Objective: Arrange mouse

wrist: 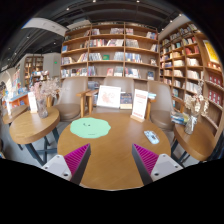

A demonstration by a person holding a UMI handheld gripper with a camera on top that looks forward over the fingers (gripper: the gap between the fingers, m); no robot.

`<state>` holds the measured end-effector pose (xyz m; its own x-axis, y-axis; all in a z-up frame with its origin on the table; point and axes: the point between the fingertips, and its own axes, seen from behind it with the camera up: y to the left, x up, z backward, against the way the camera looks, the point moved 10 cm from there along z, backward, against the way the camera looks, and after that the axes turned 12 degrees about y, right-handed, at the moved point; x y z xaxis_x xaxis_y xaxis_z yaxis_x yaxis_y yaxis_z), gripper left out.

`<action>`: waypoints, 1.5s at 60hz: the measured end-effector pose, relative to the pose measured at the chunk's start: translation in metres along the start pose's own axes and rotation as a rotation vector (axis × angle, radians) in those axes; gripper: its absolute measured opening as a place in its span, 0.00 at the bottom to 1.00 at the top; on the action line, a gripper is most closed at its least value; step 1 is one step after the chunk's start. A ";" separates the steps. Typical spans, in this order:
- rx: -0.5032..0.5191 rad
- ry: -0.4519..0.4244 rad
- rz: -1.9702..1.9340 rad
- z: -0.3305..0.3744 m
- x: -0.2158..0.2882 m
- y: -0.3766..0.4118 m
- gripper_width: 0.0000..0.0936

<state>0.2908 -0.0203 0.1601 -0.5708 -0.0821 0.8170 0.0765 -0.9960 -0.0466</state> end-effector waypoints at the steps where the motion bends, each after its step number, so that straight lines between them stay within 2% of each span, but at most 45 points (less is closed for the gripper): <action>1: -0.004 0.004 -0.007 0.000 -0.001 -0.001 0.91; 6: -0.041 0.014 -0.027 -0.002 -0.002 -0.015 0.91; 22: -0.186 0.070 -0.091 -0.058 -0.012 -0.132 0.91; 32: -0.224 0.102 -0.119 -0.101 -0.014 -0.172 0.91; 46: -0.175 0.149 -0.147 -0.167 -0.007 -0.201 0.91; 63: -0.201 0.188 -0.128 -0.228 0.008 -0.228 0.91; 82: -0.211 0.238 -0.195 -0.256 0.027 -0.236 0.90; 87: -0.202 0.245 -0.217 -0.260 0.028 -0.236 0.87; 90: -0.188 0.245 -0.215 -0.263 0.029 -0.234 0.74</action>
<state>0.0415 0.2012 0.0440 -0.7378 0.1459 0.6591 -0.2050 -0.9787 -0.0127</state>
